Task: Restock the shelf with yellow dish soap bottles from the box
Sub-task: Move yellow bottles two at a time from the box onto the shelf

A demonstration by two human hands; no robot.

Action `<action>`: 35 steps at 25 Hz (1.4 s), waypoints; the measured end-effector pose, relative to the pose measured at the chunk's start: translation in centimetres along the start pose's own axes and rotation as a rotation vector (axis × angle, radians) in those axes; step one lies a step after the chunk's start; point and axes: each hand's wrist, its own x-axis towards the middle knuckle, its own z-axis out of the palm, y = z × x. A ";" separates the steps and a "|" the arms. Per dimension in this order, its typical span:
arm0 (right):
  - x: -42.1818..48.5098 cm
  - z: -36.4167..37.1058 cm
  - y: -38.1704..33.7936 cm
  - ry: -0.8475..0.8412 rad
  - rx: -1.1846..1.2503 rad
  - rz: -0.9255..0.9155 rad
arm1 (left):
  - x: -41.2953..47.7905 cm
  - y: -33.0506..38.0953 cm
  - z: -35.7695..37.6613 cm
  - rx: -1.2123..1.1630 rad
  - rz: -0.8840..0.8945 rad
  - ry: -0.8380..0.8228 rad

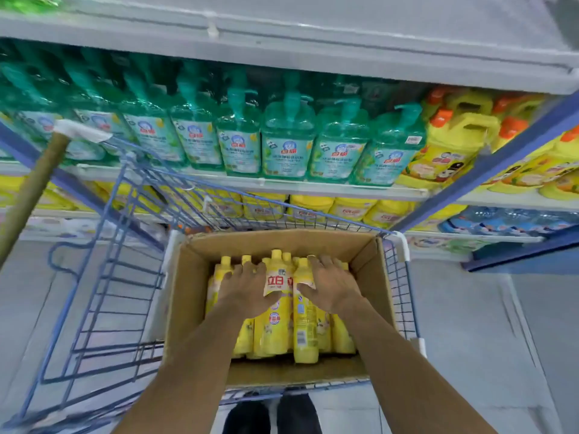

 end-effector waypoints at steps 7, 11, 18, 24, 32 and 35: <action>3.3 4.9 1.1 -0.061 0.068 0.037 | 4.3 1.6 3.8 -0.146 -0.024 0.018; 5.0 6.3 1.1 -0.034 0.140 0.083 | 5.7 2.2 4.9 -0.288 -0.064 0.110; 8.7 7.6 2.7 -0.005 0.343 0.166 | 8.9 1.7 6.0 -0.608 -0.235 0.071; 8.4 7.8 2.9 0.075 0.547 0.227 | 8.3 2.0 5.7 -0.684 -0.346 -0.004; 1.3 11.5 1.7 0.092 0.831 0.397 | 2.5 1.7 9.2 -0.938 -0.360 -0.111; 0.3 12.0 1.2 0.038 0.787 0.445 | 1.1 2.4 11.0 -0.967 -0.403 -0.091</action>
